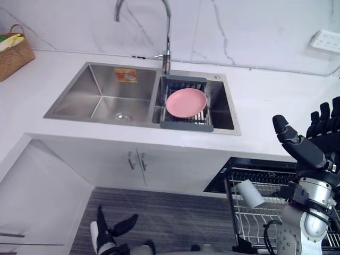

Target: Walk over to the sink, pick up the cup, carry it to the dishwasher, place the cup inside the dishwasher, then close the dishwasher door

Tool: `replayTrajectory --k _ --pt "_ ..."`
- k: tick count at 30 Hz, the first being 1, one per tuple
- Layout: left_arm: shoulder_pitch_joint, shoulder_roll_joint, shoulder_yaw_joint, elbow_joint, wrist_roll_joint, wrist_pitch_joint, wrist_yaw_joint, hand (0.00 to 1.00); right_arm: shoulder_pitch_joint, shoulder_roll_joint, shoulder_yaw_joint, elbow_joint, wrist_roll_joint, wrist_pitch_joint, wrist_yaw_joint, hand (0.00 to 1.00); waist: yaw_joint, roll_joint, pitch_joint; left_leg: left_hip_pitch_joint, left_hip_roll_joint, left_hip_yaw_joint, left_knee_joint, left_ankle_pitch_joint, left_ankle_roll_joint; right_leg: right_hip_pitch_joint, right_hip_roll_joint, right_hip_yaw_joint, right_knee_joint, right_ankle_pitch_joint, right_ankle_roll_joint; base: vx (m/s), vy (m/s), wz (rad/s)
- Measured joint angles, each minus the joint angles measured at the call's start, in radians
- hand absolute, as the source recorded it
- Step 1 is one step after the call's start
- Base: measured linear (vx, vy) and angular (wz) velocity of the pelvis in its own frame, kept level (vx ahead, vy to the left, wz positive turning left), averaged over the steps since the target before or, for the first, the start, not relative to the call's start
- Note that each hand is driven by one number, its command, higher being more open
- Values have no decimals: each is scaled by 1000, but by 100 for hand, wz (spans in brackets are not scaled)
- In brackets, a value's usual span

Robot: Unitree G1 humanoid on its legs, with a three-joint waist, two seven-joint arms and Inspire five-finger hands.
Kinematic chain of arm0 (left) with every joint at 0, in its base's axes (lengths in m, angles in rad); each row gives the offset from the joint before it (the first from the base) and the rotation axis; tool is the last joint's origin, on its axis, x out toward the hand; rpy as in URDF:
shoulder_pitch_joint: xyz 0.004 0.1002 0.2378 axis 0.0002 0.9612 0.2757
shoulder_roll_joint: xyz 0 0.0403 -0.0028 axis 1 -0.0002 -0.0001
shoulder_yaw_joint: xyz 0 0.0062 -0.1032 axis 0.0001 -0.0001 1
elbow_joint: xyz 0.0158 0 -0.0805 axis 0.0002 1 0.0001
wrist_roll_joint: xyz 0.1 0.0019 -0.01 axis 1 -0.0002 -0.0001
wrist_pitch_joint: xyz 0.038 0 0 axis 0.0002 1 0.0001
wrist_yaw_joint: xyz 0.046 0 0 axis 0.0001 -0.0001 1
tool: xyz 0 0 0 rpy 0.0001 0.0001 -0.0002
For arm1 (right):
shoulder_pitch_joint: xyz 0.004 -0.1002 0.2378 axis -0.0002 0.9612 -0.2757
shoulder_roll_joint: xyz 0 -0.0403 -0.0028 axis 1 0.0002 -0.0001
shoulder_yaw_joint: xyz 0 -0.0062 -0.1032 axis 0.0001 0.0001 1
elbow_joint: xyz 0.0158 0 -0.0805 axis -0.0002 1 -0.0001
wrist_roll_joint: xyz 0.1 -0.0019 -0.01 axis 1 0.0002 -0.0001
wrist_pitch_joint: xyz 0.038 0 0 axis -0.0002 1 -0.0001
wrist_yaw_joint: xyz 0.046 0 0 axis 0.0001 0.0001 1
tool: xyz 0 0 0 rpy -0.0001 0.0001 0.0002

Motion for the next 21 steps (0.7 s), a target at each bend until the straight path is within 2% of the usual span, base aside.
replayTrajectory --k 3,7,8,9,10,12,14,15,16,17,18,19,21 --pt "-7 -1 13 38 -62 4 -76 100 0 10 12 0 -4 11 -2 100 -3 12 -20 22 13 22 12 -23 -10 24 14 19 -21 0 0 83 -29 -20" --pt "-5 -13 13 46 -92 4 -145 100 2 15 32 -4 -4 24 24 100 -4 37 -23 -15 71 52 179 -125 -22 37 52 60 -17 -21 3 31 -19 -35" --pt "-8 -12 11 63 -98 -1 -161 100 10 16 53 -12 -4 24 28 100 -14 49 -22 -45 102 68 289 -154 -24 38 67 68 -5 -39 -6 8 -16 -17" --pt "-9 -8 10 64 -99 -3 -171 100 16 16 59 -18 -4 24 29 100 -19 57 -16 -90 125 72 382 -156 -22 35 71 64 4 -51 -14 -35 -29 -5" --pt "-9 -11 -1 62 -115 -9 -185 100 34 10 60 -43 -1 24 30 100 -18 77 -10 -174 180 67 584 -137 -11 41 87 63 21 -66 -21 -51 -27 2" --pt "-1 -15 -7 68 -196 -9 -226 100 44 11 60 -64 3 23 37 100 -19 100 -1 -243 228 59 762 -93 -30 75 94 70 22 -81 -28 38 41 -5" --pt "3 -12 -6 71 -229 -3 -267 100 35 15 46 -64 3 19 34 100 -17 100 -1 -246 229 113 637 -139 -29 103 65 83 5 -84 -24 102 99 -9" --pt "4 -12 -6 70 -234 -3 -276 100 33 13 41 -64 3 17 31 100 -17 100 -1 -251 225 127 570 -139 -31 107 55 86 -4 -85 -24 103 114 -13" --pt "5 -11 -3 69 -238 -3 -288 100 28 9 40 -64 3 17 29 100 -14 98 -1 -257 207 128 430 -126 -38 107 36 98 -14 -87 -19 149 182 -31" --pt "8 -9 -3 69 -239 -4 -295 100 28 1 46 -64 2 17 29 100 0 99 -2 -262 190 94 331 -78 -43 106 20 120 -16 -96 -5 168 218 -39" --pt "8 -9 -2 69 -247 -4 -297 100 29 -3 51 -63 2 18 28 100 6 98 -2 -263 178 87 325 -44 -48 109 11 135 -16 -100 3 297 363 -53" --pt "5 -14 -5 70 -262 1 -298 100 21 -15 71 -63 2 20 28 100 15 93 -7 -253 138 69 319 -3 -14 110 -13 166 -28 -106 14 358 402 -57" --pt "-3 -5 -6 73 -256 15 -296 100 -9 -34 124 -67 -14 22 28 100 9 85 -27 -263 103 98 338 -34 20 113 -47 197 -69 -94 17 318 312 -42"
